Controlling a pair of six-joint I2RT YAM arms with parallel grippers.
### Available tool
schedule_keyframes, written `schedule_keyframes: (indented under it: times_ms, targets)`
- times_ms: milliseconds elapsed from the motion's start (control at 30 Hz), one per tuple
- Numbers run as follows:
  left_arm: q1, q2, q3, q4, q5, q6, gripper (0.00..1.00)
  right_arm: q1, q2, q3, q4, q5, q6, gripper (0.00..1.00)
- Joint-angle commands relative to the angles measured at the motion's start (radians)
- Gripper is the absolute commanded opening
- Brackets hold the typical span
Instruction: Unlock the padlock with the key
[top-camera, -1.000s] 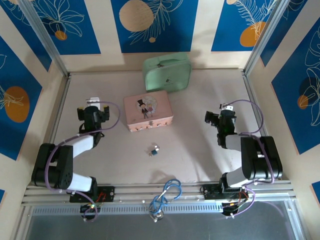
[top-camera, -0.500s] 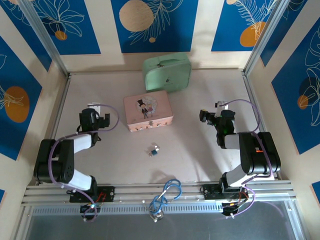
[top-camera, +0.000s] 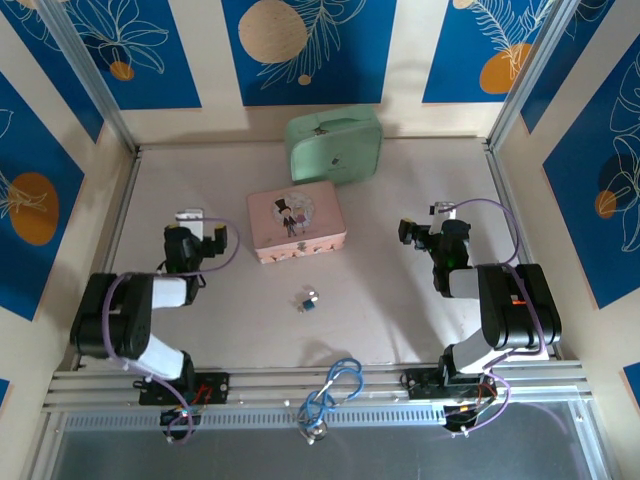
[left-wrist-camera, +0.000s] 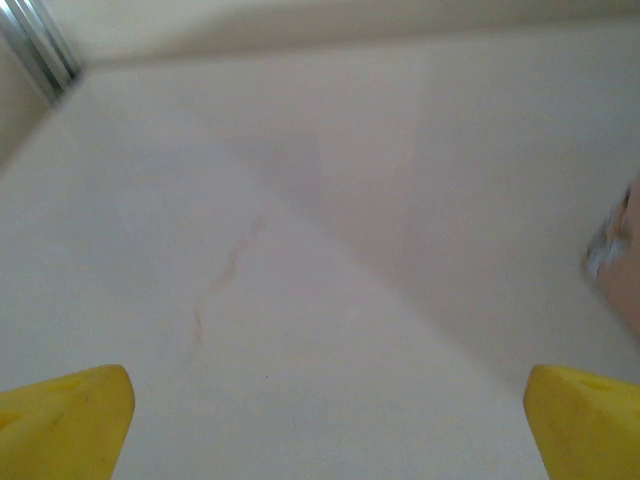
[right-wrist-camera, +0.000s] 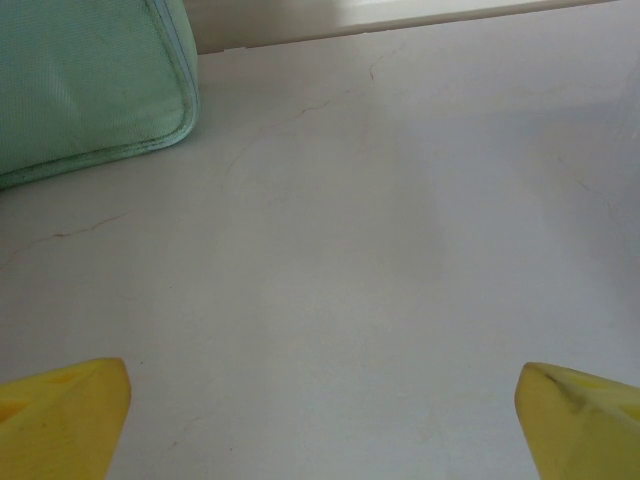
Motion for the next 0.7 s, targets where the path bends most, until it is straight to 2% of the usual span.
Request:
schedule_keyframes:
  times_ms: [0,67,233,300,667]
  targets:
    - [-0.004,0.037,-0.037,0.191,-0.011,-0.023,1.0,0.001,-0.006,-0.004,0.027,-0.016,-0.016,0.99]
    - [-0.006,0.01,-0.013,0.095,-0.024,-0.024,0.99,0.0,-0.006,-0.004,0.027,-0.017,-0.016,0.99]
    - [-0.043,0.023,-0.018,0.136,-0.078,0.008,1.0,0.001,-0.006,-0.003,0.027,-0.017,-0.016,0.99]
    - [-0.045,0.023,-0.004,0.112,-0.048,0.02,0.99,0.001,-0.006,-0.002,0.026,-0.017,-0.016,0.99]
    - [-0.045,0.023,-0.009,0.117,-0.038,0.023,1.0,0.0,-0.006,-0.001,0.023,-0.033,-0.022,0.99]
